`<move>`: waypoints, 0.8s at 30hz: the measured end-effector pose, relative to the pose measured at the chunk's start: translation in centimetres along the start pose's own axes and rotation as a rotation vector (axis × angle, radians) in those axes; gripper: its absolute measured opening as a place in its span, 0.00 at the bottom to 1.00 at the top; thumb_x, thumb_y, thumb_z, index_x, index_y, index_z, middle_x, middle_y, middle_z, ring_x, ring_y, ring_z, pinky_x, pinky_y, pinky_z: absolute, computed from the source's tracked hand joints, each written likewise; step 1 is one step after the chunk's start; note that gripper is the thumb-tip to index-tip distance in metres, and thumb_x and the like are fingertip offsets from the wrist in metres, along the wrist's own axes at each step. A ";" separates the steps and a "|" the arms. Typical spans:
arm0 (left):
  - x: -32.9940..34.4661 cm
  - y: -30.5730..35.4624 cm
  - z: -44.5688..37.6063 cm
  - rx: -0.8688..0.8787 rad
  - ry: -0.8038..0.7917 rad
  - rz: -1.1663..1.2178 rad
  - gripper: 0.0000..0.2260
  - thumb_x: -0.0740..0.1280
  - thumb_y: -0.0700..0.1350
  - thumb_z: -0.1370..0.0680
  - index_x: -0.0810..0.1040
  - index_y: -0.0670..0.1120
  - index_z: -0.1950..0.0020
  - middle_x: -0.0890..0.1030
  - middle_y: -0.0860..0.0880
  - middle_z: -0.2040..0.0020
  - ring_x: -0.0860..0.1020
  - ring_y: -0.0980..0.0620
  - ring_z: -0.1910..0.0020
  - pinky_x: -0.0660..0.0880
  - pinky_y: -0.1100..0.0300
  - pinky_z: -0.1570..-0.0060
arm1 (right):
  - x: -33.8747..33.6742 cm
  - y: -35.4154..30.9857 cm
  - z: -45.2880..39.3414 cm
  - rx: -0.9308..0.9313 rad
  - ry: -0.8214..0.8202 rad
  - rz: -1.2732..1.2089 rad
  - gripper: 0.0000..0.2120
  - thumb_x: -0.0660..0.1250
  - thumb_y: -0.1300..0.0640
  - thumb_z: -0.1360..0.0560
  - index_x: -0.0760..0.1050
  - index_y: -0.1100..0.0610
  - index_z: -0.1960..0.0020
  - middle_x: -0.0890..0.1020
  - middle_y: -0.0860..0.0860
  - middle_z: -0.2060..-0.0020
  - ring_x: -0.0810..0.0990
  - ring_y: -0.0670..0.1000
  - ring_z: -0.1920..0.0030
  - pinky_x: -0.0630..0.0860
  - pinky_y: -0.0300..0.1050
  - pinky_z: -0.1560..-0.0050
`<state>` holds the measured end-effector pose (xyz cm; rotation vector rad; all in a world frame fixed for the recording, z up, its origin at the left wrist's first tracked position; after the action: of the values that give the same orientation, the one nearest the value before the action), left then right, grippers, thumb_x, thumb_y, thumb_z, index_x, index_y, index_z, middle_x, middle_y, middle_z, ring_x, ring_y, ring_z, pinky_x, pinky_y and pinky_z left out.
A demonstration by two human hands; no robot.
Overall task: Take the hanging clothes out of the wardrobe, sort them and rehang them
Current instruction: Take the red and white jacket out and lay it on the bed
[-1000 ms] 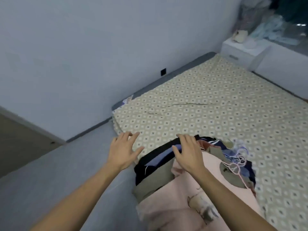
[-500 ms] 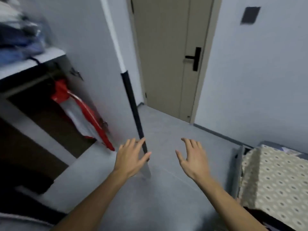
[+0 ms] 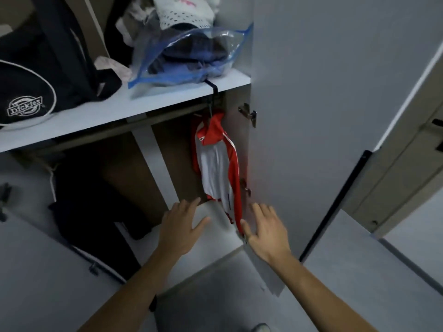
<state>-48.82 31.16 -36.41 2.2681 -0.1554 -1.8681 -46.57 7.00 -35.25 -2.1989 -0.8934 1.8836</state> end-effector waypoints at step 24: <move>4.3 -6.2 -32.1 -0.016 -0.098 0.269 0.38 0.64 0.66 0.20 0.57 0.51 0.16 0.67 0.45 0.21 0.67 0.43 0.24 0.71 0.47 0.31 | 6.5 -1.2 -32.8 0.001 0.064 -0.007 0.28 0.64 0.57 0.19 0.63 0.58 0.21 0.74 0.56 0.35 0.72 0.58 0.36 0.77 0.57 0.40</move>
<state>-16.84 39.06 -36.03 2.0284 -0.4350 -1.8299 -16.03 20.50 -33.02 -2.2391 -0.8872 1.7988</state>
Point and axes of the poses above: each hand's wrist, its own z-axis away from the middle knuckle, its own x-axis out of the palm, y = z × x, the point moved 10 cm from there along -z, towards the middle knuckle
